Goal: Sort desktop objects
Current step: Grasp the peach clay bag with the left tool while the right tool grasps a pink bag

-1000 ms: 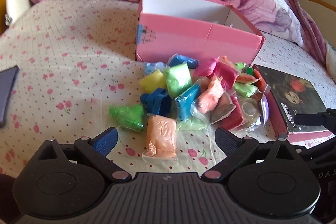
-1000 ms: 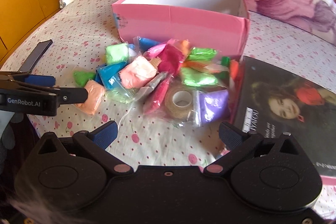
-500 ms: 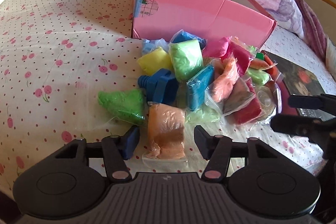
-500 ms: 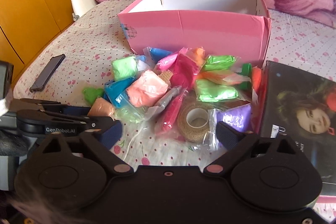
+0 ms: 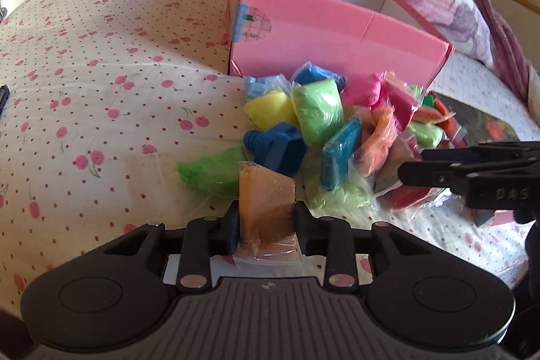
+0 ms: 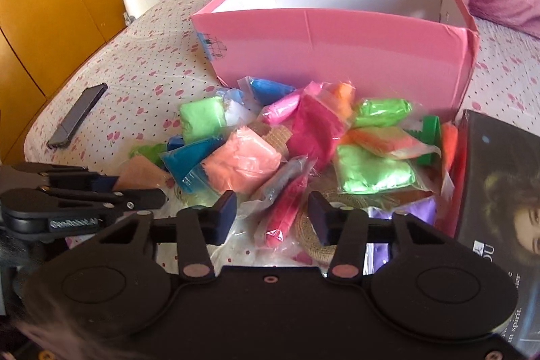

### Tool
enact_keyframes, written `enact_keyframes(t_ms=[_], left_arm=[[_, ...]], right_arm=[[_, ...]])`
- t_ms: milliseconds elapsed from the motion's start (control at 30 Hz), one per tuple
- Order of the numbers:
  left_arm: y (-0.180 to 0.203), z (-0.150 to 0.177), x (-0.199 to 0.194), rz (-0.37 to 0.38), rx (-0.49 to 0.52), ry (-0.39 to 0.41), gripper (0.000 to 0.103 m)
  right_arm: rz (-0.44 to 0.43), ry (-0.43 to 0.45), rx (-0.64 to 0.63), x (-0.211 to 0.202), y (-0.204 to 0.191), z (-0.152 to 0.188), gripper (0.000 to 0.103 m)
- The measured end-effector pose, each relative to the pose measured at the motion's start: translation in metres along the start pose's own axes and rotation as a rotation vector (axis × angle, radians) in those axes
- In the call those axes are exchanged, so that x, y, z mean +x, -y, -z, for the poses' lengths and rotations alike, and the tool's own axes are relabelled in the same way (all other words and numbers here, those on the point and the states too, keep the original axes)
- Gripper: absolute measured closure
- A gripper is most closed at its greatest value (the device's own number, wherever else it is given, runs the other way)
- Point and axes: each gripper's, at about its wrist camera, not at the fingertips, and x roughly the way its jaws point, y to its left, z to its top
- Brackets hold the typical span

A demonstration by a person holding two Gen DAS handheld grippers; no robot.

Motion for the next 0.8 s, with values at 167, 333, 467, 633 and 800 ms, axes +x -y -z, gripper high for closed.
enact_keyframes(t_ms=[167, 333, 467, 633, 800], left_arm=[[0.000, 0.001, -0.001, 0.022, -0.006, -0.009, 0.072], [0.000, 0.002, 0.000, 0.031, -0.008, -0.014, 0.072], [0.000, 0.004, 0.002, 0.034, -0.012, -0.023, 0.072], [0.001, 0.004, 0.004, 0.031, -0.012, -0.027, 0.072], [0.002, 0.007, 0.003, 0.025, -0.007, -0.029, 0.072]], right_arm=[[-0.004, -0.018, -0.043, 0.001, -0.012, 0.006, 0.062], [-0.008, -0.035, -0.087, 0.002, -0.024, 0.011, 0.070], [0.041, -0.037, -0.139, 0.006, -0.019, 0.013, 0.072], [0.071, -0.010, -0.117, 0.007, -0.016, 0.008, 0.072], [0.054, 0.005, -0.059, 0.006, -0.008, 0.008, 0.082]])
